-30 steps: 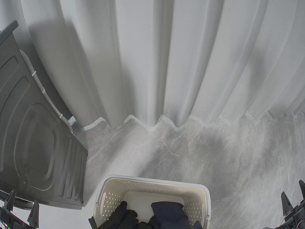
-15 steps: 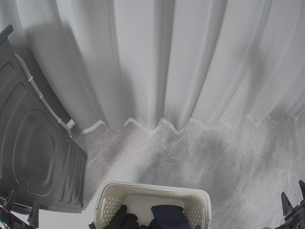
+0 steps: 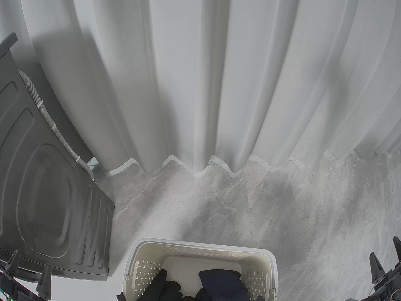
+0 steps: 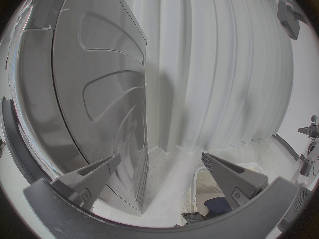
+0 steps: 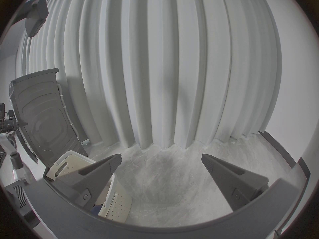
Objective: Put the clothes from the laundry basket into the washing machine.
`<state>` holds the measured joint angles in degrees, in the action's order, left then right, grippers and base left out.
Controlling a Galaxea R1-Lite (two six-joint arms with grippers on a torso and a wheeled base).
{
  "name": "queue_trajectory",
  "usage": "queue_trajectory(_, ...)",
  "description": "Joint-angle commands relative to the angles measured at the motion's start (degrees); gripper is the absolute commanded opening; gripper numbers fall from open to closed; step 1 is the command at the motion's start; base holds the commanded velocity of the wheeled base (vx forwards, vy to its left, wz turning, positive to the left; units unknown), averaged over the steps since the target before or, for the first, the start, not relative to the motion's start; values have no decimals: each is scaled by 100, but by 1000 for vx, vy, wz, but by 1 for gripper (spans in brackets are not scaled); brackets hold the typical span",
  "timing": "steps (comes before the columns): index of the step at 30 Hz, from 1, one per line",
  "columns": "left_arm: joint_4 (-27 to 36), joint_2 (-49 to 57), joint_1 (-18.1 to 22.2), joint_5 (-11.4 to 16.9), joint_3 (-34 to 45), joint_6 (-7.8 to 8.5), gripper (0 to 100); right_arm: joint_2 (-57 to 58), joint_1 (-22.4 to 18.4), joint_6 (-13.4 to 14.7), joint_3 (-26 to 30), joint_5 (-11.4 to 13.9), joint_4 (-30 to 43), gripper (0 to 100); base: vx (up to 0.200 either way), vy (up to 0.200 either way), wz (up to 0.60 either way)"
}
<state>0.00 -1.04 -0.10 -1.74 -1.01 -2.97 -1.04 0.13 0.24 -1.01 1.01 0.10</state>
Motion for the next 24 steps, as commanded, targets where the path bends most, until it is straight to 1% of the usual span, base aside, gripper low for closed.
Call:
queue_trajectory(1,0,68,-8,-1,101,-1,100,77,4,2,101,-5,-1,100,-200,0,0)
queue_trajectory(24,0,68,1,-1,101,-1,100,77,4,2,101,-5,8,100,-200,0,0)
